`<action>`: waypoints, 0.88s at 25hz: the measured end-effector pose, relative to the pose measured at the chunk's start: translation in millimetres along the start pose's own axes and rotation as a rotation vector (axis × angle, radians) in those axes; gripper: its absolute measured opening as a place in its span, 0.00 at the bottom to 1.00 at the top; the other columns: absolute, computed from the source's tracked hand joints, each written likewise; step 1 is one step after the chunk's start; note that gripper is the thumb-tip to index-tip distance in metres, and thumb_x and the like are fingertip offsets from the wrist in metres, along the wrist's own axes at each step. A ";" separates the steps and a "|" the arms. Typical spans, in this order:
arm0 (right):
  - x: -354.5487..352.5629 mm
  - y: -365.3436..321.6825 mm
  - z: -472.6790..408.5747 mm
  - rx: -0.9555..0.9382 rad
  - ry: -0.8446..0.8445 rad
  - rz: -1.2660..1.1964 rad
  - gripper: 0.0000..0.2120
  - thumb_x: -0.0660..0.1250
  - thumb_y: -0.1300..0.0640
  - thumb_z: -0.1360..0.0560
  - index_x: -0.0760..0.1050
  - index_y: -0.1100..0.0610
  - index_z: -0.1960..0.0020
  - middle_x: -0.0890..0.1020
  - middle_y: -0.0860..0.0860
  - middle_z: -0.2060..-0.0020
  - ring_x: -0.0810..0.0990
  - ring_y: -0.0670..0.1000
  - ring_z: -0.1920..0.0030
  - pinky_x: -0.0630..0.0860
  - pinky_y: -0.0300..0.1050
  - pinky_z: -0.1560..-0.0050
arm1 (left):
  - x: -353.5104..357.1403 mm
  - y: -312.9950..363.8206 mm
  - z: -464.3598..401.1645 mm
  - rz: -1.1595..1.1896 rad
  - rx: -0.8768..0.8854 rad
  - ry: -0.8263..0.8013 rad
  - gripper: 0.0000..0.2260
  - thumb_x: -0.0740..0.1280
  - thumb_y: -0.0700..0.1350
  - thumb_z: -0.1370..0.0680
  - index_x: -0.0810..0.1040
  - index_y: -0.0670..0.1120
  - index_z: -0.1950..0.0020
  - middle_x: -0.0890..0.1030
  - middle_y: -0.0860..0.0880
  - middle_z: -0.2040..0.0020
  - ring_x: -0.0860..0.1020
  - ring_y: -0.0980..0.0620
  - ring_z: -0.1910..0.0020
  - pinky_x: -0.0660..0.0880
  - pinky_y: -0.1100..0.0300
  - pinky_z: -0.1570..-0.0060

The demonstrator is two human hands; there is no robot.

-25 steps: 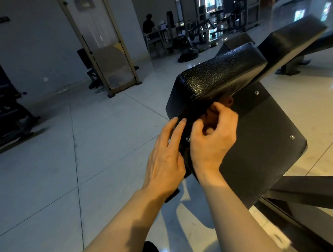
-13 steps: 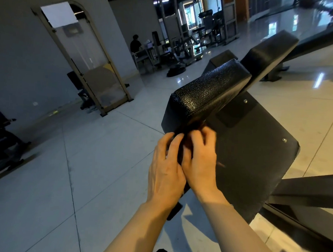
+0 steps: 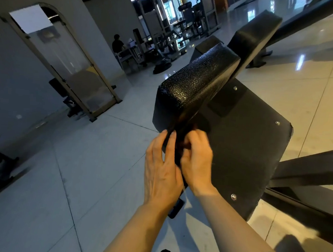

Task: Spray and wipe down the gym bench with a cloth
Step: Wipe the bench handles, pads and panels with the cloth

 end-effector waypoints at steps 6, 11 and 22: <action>-27.8 -18.8 -40.5 0.000 0.403 -0.027 0.08 0.65 0.72 0.30 0.73 0.61 0.56 0.73 0.56 0.56 0.70 0.45 0.56 0.65 0.31 0.52 | 2.9 -11.1 2.8 -0.022 0.042 -0.025 0.40 0.72 0.32 0.32 0.58 0.45 0.24 0.59 0.44 0.27 0.62 0.45 0.30 0.65 0.54 0.34; -7.2 0.2 -13.8 0.128 0.106 0.004 0.10 0.63 0.70 0.27 0.70 0.55 0.56 0.73 0.50 0.58 0.67 0.41 0.64 0.64 0.30 0.62 | 2.5 -6.4 2.6 -0.028 0.018 -0.052 0.39 0.72 0.33 0.31 0.59 0.45 0.24 0.59 0.45 0.27 0.62 0.46 0.31 0.63 0.55 0.34; 1.1 -4.6 -7.5 0.333 0.023 -0.222 0.13 0.69 0.68 0.32 0.72 0.57 0.51 0.70 0.52 0.51 0.73 0.41 0.56 0.71 0.29 0.56 | -2.0 -5.7 5.4 -0.043 -0.013 -0.107 0.38 0.72 0.35 0.30 0.59 0.45 0.23 0.58 0.47 0.26 0.59 0.46 0.29 0.62 0.54 0.34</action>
Point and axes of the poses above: each hand's wrist, its own z-axis away from the middle knuckle, its own x-axis out of the palm, y = z × x, the point moved 5 cm from there along -z, towards the middle knuckle
